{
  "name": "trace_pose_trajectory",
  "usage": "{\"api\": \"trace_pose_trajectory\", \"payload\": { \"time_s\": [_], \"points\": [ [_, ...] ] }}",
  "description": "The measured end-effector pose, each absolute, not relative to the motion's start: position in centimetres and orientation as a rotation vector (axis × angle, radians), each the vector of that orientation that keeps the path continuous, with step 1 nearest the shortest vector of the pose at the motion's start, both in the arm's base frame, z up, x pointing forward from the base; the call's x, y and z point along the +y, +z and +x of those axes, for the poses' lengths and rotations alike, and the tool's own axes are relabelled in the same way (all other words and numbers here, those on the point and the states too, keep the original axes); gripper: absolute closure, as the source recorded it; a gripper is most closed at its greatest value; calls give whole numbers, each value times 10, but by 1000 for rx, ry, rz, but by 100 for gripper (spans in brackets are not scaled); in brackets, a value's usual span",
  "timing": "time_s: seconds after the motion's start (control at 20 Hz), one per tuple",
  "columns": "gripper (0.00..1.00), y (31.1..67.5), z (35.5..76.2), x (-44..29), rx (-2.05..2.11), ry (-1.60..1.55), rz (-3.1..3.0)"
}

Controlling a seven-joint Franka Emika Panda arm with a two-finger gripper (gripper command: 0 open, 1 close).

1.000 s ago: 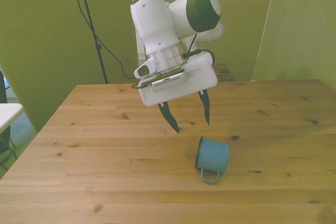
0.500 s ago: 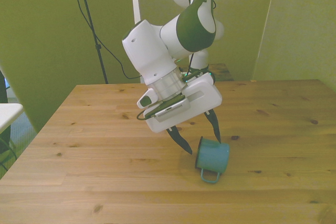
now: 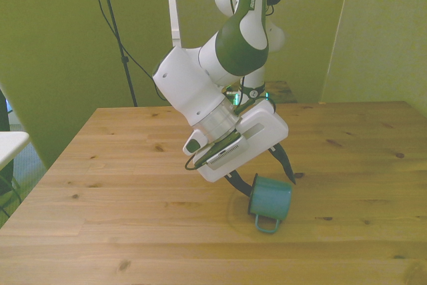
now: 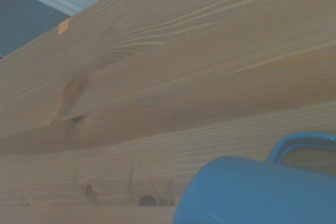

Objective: Flip the mug upright

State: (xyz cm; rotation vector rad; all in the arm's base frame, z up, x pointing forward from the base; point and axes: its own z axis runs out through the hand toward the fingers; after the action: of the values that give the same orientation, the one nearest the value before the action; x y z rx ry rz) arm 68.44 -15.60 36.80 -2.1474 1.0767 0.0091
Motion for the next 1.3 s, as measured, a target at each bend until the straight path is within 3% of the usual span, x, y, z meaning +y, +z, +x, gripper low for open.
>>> {"api": "trace_pose_trajectory", "payload": {
  "time_s": [1.1, 1.15, 1.3],
  "points": [
    [0, 360, 686, -151, 970, 70, -2032],
    [100, 361, 686, -151, 966, 73, -2031],
    [100, 362, 687, -149, 959, 80, -2020]
  ]
}}
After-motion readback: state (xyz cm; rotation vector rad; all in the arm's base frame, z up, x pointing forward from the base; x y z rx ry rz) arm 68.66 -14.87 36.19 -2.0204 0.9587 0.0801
